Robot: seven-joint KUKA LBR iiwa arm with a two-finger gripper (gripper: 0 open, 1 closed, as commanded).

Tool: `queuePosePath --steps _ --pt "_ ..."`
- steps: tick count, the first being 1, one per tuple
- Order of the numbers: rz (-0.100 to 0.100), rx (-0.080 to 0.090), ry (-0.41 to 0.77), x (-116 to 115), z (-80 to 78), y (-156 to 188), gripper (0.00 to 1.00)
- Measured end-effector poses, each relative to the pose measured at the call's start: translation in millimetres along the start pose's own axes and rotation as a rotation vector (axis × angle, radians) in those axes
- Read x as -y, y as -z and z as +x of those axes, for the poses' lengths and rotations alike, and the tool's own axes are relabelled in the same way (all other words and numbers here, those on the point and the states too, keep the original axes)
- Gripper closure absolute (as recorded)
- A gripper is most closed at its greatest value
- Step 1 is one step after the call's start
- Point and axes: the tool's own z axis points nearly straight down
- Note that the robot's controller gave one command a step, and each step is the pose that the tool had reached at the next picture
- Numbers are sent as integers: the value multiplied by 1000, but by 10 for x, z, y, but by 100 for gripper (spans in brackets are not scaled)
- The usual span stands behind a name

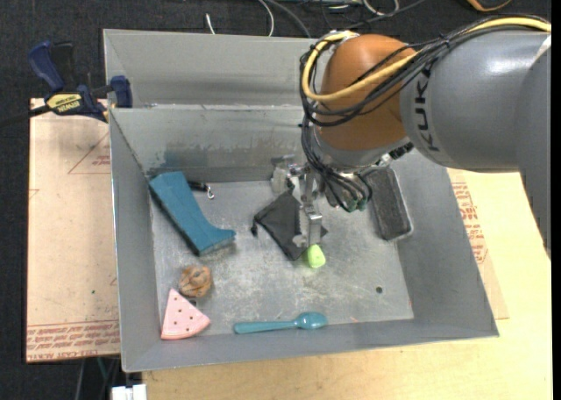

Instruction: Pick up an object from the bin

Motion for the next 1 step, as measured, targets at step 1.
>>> queuePosePath --steps 1 --pt "-1 5 -104 187 8 -4 0"
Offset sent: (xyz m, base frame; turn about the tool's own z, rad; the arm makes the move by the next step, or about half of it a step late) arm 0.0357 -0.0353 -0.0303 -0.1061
